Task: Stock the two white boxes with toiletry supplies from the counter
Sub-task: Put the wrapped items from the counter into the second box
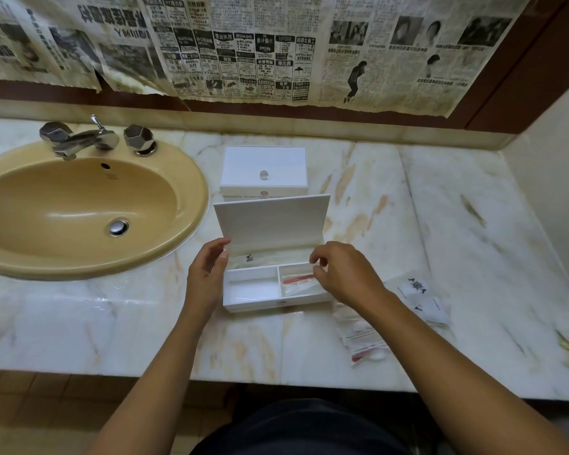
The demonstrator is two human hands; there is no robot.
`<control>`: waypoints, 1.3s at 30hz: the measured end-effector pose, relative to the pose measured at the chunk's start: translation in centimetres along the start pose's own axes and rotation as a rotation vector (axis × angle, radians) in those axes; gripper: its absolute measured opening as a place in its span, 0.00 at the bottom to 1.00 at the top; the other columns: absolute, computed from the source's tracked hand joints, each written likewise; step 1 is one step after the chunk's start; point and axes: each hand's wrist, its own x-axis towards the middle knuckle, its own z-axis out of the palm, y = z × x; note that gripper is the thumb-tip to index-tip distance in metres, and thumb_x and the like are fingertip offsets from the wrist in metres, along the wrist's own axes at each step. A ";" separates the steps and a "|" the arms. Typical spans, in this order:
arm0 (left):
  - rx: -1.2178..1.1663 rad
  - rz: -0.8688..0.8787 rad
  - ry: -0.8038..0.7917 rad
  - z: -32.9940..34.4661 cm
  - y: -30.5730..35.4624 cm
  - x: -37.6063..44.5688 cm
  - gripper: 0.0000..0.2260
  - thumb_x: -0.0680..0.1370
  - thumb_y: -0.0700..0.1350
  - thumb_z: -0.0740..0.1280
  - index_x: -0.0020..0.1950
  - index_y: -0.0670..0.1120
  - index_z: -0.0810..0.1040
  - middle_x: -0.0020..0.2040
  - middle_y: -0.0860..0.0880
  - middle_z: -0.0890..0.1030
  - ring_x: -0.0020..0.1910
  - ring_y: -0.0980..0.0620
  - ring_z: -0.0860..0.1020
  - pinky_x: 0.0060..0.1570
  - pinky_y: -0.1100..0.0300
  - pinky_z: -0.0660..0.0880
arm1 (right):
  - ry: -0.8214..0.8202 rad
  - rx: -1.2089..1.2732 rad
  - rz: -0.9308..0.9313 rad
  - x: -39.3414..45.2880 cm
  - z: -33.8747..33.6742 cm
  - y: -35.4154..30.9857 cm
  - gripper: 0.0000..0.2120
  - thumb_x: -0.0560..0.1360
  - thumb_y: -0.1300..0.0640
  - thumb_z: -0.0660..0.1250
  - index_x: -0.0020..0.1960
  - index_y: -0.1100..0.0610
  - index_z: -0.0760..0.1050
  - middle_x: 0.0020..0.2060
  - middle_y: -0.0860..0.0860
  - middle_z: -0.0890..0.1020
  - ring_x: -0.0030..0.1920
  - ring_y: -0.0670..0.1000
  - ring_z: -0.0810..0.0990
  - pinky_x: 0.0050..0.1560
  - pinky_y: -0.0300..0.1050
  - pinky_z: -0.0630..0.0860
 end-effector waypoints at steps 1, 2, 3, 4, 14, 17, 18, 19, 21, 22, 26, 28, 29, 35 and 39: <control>0.002 0.001 -0.001 0.0 0.0 0.0 0.10 0.82 0.39 0.61 0.60 0.50 0.77 0.56 0.59 0.79 0.55 0.70 0.75 0.55 0.77 0.69 | 0.003 0.002 0.011 -0.1 -0.4 0.4 0.10 0.76 0.57 0.65 0.56 0.54 0.79 0.51 0.51 0.81 0.45 0.50 0.77 0.46 0.40 0.71; 0.005 0.001 -0.001 0.0 0.0 0.0 0.10 0.82 0.39 0.61 0.60 0.50 0.77 0.56 0.59 0.78 0.55 0.70 0.75 0.55 0.77 0.69 | -0.003 -0.004 0.022 -0.3 -0.8 0.7 0.10 0.76 0.57 0.65 0.56 0.54 0.79 0.51 0.51 0.80 0.45 0.49 0.76 0.46 0.40 0.70; 0.007 0.001 -0.002 0.0 -0.1 0.0 0.10 0.82 0.39 0.61 0.60 0.50 0.77 0.56 0.59 0.78 0.55 0.70 0.75 0.55 0.77 0.68 | -0.020 -0.019 0.033 -0.4 -1.2 1.1 0.10 0.77 0.57 0.64 0.57 0.53 0.78 0.52 0.50 0.79 0.46 0.49 0.75 0.46 0.40 0.69; 0.008 -0.002 -0.004 -0.1 -0.1 0.0 0.10 0.82 0.39 0.61 0.60 0.51 0.77 0.56 0.59 0.78 0.55 0.70 0.75 0.55 0.78 0.68 | -0.044 -0.040 0.042 -0.6 -1.6 1.5 0.11 0.76 0.57 0.64 0.58 0.53 0.78 0.53 0.50 0.78 0.47 0.49 0.75 0.47 0.40 0.69; 0.017 -0.023 0.007 0.0 -0.1 0.0 0.10 0.82 0.40 0.61 0.60 0.51 0.77 0.56 0.60 0.78 0.55 0.70 0.75 0.55 0.77 0.69 | -0.458 -0.394 0.020 -2.8 -0.7 4.5 0.41 0.64 0.50 0.78 0.71 0.47 0.60 0.67 0.50 0.66 0.65 0.54 0.66 0.61 0.48 0.66; 0.009 -0.027 0.011 0.1 0.0 0.0 0.10 0.82 0.39 0.61 0.60 0.50 0.77 0.56 0.60 0.78 0.55 0.70 0.75 0.55 0.78 0.69 | -0.527 -0.526 -0.017 -3.8 1.0 5.3 0.55 0.60 0.47 0.80 0.76 0.46 0.49 0.72 0.52 0.58 0.70 0.55 0.60 0.65 0.52 0.63; 0.006 -0.025 0.013 0.1 0.0 0.0 0.10 0.82 0.39 0.61 0.60 0.50 0.77 0.56 0.60 0.78 0.55 0.71 0.75 0.55 0.78 0.69 | -0.537 -0.551 -0.020 -4.0 1.5 5.6 0.58 0.59 0.47 0.80 0.77 0.46 0.46 0.74 0.52 0.55 0.72 0.56 0.58 0.67 0.53 0.62; 0.004 -0.024 0.015 0.1 0.0 0.0 0.10 0.82 0.39 0.61 0.60 0.50 0.77 0.56 0.59 0.78 0.55 0.71 0.75 0.55 0.78 0.68 | -0.539 -0.564 -0.018 -4.4 2.0 5.8 0.59 0.59 0.47 0.80 0.77 0.46 0.43 0.75 0.53 0.52 0.73 0.56 0.56 0.68 0.54 0.61; 0.001 -0.023 0.018 0.1 0.0 0.0 0.10 0.82 0.39 0.61 0.60 0.50 0.77 0.56 0.58 0.78 0.55 0.70 0.75 0.55 0.77 0.69 | -0.510 -0.559 -0.020 -4.9 2.7 6.0 0.61 0.59 0.48 0.80 0.77 0.46 0.40 0.76 0.54 0.48 0.74 0.57 0.53 0.68 0.54 0.61; -0.001 -0.023 0.015 0.1 0.0 0.0 0.10 0.82 0.39 0.61 0.60 0.50 0.77 0.56 0.58 0.78 0.55 0.70 0.75 0.55 0.77 0.69 | -0.483 -0.547 -0.024 -5.0 2.9 6.1 0.61 0.60 0.49 0.80 0.77 0.45 0.40 0.76 0.54 0.47 0.74 0.57 0.53 0.68 0.53 0.62; -0.009 -0.020 0.010 0.1 0.1 -0.1 0.10 0.82 0.39 0.61 0.59 0.51 0.77 0.56 0.59 0.78 0.55 0.70 0.75 0.55 0.77 0.69 | -0.385 -0.431 -0.013 -5.0 3.0 6.1 0.51 0.66 0.53 0.77 0.77 0.46 0.45 0.76 0.54 0.50 0.72 0.56 0.57 0.64 0.49 0.68; -0.009 -0.019 0.010 0.1 0.1 -0.1 0.10 0.82 0.39 0.61 0.59 0.50 0.77 0.55 0.59 0.78 0.55 0.70 0.75 0.55 0.77 0.69 | -0.320 -0.361 -0.014 -4.5 2.8 6.0 0.46 0.68 0.55 0.75 0.76 0.46 0.50 0.73 0.53 0.56 0.70 0.55 0.61 0.59 0.48 0.72; -0.010 -0.020 0.010 0.1 0.1 -0.1 0.10 0.82 0.39 0.61 0.59 0.51 0.77 0.55 0.59 0.78 0.55 0.70 0.75 0.55 0.77 0.69 | -0.290 -0.332 -0.014 -4.2 2.8 6.1 0.44 0.69 0.57 0.75 0.76 0.46 0.52 0.71 0.52 0.59 0.68 0.55 0.63 0.57 0.48 0.74; -0.008 -0.021 0.013 0.1 0.1 0.0 0.10 0.82 0.39 0.61 0.59 0.50 0.77 0.55 0.59 0.78 0.54 0.71 0.75 0.54 0.78 0.69 | -0.342 -0.226 0.074 -2.9 2.0 6.4 0.43 0.65 0.55 0.76 0.74 0.46 0.58 0.65 0.49 0.66 0.65 0.52 0.65 0.55 0.48 0.74; -0.006 -0.020 0.010 0.1 0.0 0.0 0.10 0.82 0.39 0.61 0.59 0.50 0.77 0.56 0.58 0.79 0.55 0.68 0.76 0.55 0.76 0.70 | -0.341 -0.207 0.102 -2.5 0.8 6.3 0.32 0.70 0.54 0.71 0.71 0.48 0.65 0.65 0.49 0.70 0.65 0.51 0.68 0.58 0.44 0.70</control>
